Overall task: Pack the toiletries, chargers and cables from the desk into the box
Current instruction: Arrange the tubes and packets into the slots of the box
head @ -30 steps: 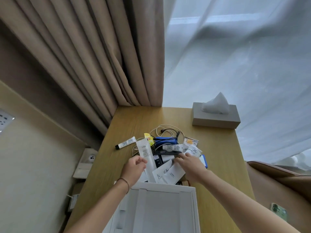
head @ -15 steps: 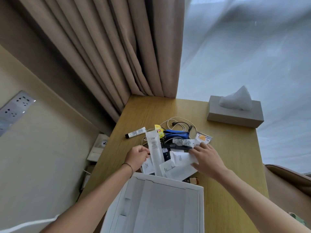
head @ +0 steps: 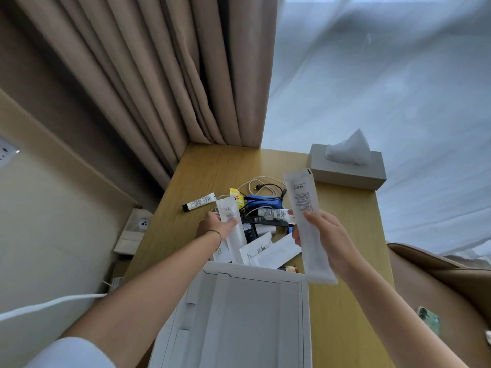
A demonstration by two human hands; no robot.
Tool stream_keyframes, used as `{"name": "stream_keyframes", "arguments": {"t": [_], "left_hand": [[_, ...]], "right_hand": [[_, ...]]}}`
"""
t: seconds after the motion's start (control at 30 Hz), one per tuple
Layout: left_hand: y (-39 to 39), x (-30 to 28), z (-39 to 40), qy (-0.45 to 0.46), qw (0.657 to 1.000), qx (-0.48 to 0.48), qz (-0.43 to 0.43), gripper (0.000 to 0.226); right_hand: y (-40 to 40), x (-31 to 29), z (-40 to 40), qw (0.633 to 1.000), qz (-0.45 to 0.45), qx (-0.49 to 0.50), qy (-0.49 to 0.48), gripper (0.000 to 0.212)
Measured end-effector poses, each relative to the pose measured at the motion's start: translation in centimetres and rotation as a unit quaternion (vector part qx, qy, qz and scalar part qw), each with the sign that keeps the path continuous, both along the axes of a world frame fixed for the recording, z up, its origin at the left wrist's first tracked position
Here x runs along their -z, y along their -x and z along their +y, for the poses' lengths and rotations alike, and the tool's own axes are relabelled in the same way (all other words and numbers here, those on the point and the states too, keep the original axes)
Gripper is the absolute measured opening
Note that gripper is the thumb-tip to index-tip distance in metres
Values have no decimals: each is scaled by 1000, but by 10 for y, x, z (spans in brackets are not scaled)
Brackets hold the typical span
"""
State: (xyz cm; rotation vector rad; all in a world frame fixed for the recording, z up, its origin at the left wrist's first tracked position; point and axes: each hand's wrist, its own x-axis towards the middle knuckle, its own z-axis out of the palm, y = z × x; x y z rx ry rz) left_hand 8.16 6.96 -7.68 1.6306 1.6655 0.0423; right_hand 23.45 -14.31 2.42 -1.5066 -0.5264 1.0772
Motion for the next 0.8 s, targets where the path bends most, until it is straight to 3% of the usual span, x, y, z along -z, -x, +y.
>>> {"name": "stream_keyframes", "arguments": {"t": [0.2,0.3,0.43,0.6,0.8], "left_hand": [[0,14,7,25,997,-17,-75,31],[2,15,12,42,987,-35,-154,18],[8,3,14,29,969,-50,-239,21],[21,-27,15,-29,942,-76,-326,7],[59,-74,10,-80,901,-106,-414,11]], "right_hand": [[36,-13,-7,994,101,33,-15,34],[53,-13,-7,995,95,29,-17,37],[74,-11,-9,997,75,7,-7,35],[105,0,-13,996,88,21,-10,34],[136,26,-24,995,103,7,10,24]]}}
